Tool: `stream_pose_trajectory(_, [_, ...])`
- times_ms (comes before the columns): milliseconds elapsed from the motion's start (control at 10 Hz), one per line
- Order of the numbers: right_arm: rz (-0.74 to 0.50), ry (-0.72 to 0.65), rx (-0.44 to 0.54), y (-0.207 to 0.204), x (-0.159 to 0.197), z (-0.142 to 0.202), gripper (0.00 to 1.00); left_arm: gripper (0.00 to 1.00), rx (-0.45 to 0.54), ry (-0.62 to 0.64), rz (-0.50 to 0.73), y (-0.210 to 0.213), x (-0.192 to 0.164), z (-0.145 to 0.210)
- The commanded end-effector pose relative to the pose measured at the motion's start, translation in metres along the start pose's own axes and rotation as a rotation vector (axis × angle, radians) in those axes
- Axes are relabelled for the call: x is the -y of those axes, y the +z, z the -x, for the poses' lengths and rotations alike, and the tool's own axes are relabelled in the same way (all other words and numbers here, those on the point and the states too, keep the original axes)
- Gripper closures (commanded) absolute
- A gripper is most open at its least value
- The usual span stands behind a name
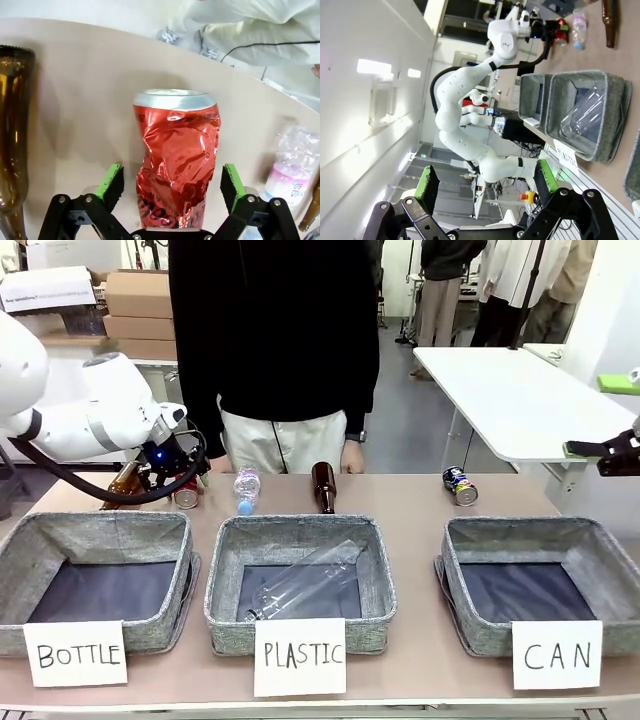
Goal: Sort the can waste into the basket.
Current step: Pick up the can waste from the table and place it in the right Fabric basket.
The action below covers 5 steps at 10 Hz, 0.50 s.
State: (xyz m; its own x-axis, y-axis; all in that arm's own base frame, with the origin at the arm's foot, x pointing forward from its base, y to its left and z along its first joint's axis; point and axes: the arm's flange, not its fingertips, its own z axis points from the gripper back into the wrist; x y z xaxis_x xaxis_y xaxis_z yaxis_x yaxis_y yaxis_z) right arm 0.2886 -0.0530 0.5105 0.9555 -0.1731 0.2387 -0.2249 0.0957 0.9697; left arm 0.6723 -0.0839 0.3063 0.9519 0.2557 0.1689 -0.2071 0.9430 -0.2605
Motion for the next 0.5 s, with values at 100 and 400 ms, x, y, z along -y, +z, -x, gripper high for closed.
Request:
stream_pose_trajectory(100, [-0.019,0.029,0.008,-0.0008,-0.0023,-0.0036,0.00,0.00,-0.001,0.052,-0.052,-0.0003,0.0054,-0.0046])
stream_pose_trajectory(400, [-0.019,0.029,0.008,-0.0008,-0.0023,-0.0036,0.00,0.80,0.025,0.072,-0.081,0.0040,0.0047,-0.0033])
